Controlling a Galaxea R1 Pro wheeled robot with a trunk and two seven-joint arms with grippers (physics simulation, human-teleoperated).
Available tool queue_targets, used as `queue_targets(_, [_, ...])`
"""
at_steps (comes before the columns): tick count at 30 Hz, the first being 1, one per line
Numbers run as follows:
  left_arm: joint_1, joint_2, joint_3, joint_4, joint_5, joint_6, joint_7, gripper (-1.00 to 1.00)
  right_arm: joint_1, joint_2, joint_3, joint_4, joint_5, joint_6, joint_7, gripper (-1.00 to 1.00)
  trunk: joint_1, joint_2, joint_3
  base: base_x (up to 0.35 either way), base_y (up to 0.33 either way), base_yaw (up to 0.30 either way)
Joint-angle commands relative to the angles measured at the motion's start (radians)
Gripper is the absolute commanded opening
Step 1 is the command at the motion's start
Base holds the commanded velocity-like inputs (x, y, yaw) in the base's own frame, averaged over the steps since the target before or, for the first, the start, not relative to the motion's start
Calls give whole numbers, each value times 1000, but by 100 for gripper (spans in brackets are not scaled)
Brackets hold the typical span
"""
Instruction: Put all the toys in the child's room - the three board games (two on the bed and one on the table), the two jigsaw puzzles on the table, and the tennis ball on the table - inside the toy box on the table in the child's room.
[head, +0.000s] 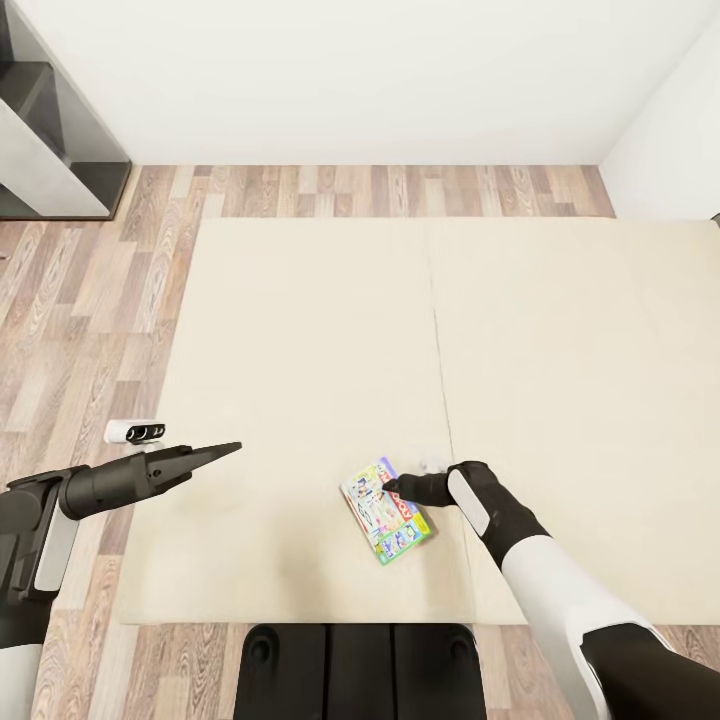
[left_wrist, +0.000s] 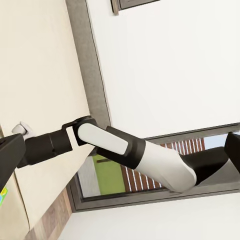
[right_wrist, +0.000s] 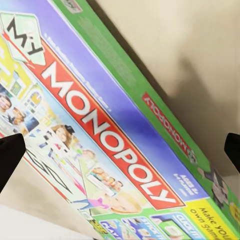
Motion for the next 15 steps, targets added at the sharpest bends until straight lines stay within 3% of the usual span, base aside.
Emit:
queue_targets(1, [0, 0, 0, 0, -1, 11, -4, 100, 0, 0, 0, 0, 6, 5, 4, 100, 0, -1, -1, 0, 0, 0])
queue_targets(15, [0, 1, 1, 0, -1, 11, -4, 100, 0, 2, 2, 8, 0, 10, 7, 100, 0, -1, -1, 0, 0, 0])
